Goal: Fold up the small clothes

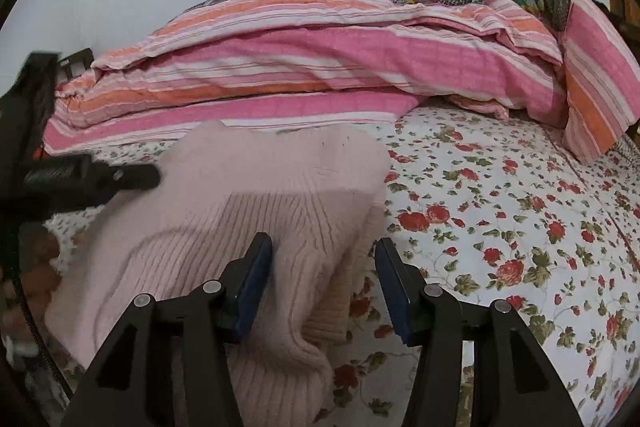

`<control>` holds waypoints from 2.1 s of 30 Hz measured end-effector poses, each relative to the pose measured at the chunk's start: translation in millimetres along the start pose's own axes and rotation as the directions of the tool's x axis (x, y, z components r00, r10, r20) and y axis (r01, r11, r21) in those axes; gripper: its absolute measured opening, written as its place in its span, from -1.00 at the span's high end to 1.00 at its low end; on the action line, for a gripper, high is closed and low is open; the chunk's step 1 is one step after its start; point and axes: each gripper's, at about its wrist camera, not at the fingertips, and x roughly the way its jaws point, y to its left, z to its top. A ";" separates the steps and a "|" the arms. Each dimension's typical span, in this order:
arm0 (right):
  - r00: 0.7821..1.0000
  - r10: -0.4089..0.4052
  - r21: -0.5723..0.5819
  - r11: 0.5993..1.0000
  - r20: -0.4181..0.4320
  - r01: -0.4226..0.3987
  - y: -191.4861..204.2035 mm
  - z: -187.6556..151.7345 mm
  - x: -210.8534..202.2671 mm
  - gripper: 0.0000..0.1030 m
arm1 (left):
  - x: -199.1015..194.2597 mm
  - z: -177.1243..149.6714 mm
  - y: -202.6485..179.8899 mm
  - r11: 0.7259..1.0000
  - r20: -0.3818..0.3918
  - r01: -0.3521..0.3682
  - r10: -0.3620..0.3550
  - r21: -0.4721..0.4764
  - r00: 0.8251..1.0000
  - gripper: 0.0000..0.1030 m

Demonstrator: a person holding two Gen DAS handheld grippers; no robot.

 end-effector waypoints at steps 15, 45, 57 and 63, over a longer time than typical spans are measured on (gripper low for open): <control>1.000 0.012 0.013 1.000 0.000 -0.012 -4.1 0.1 6.4 -0.02 | 46.0 39.6 10.2 0.999 -0.008 -0.051 0.051 -0.019 0.999 0.52; 0.997 -0.027 0.050 0.998 -0.068 0.030 -7.8 15.0 -5.3 0.63 | -52.4 -46.4 -26.1 0.991 0.051 -0.061 0.056 0.121 0.997 -0.11; 0.996 0.021 0.052 0.999 -0.091 -0.016 -10.1 -13.8 -34.3 0.54 | -58.6 -92.7 -37.0 0.983 0.018 -0.046 0.044 0.177 0.999 -0.15; 0.993 0.080 0.124 0.990 -0.087 -0.068 -20.1 -13.5 -46.2 0.62 | -73.0 -96.0 -33.1 0.987 0.021 -0.035 0.032 0.155 0.999 -0.14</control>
